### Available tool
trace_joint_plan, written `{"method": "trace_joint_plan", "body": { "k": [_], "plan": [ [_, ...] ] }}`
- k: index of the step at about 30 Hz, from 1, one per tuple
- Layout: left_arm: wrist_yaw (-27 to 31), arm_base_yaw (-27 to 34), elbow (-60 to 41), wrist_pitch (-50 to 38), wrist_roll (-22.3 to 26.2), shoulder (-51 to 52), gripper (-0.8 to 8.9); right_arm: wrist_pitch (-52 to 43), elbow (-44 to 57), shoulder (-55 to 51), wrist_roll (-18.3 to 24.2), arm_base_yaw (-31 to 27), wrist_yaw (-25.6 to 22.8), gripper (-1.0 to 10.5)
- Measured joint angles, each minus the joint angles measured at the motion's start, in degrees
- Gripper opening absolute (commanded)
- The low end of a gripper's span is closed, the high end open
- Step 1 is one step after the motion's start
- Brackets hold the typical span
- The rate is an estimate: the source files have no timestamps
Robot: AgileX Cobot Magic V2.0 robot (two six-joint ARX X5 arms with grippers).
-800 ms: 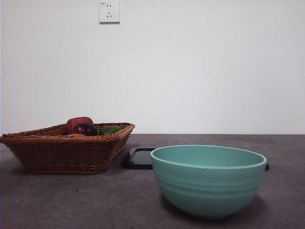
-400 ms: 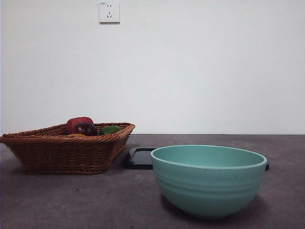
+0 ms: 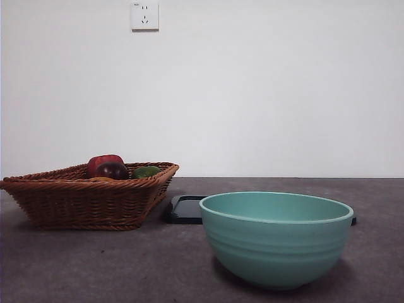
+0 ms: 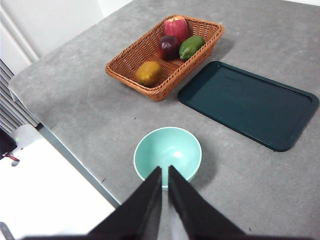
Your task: Pick up the wifruite, put it on the bowl, pick up the plate, put it on desk
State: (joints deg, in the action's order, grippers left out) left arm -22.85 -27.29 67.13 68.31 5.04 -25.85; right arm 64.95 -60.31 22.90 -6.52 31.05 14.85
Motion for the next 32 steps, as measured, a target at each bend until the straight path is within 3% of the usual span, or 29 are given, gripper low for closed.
{"method": "trace_joint_plan", "body": {
  "k": [9,15,19,26,32],
  "plan": [
    [-0.02,0.61,-0.02,0.04,0.0,0.0,0.16,0.0,0.0,0.0,0.0,0.0,0.02,0.1],
    [0.0,6.49,-0.66,-2.91,-0.87,0.11,0.16,-0.02,0.0,0.0,0.0,0.0,0.02,0.1],
    [0.94,12.57,-7.26,-13.16,-2.1,2.38,0.16,0.0,0.0,0.0,0.0,0.0,0.02,0.1],
    [10.75,21.05,-31.47,-39.45,-6.32,11.63,0.16,0.0,0.0,0.0,0.0,0.0,0.02,0.1],
    [18.25,23.06,-48.48,-49.46,-6.67,19.17,0.16,0.0,0.0,0.0,0.0,0.0,0.02,0.1]
  ]
}}
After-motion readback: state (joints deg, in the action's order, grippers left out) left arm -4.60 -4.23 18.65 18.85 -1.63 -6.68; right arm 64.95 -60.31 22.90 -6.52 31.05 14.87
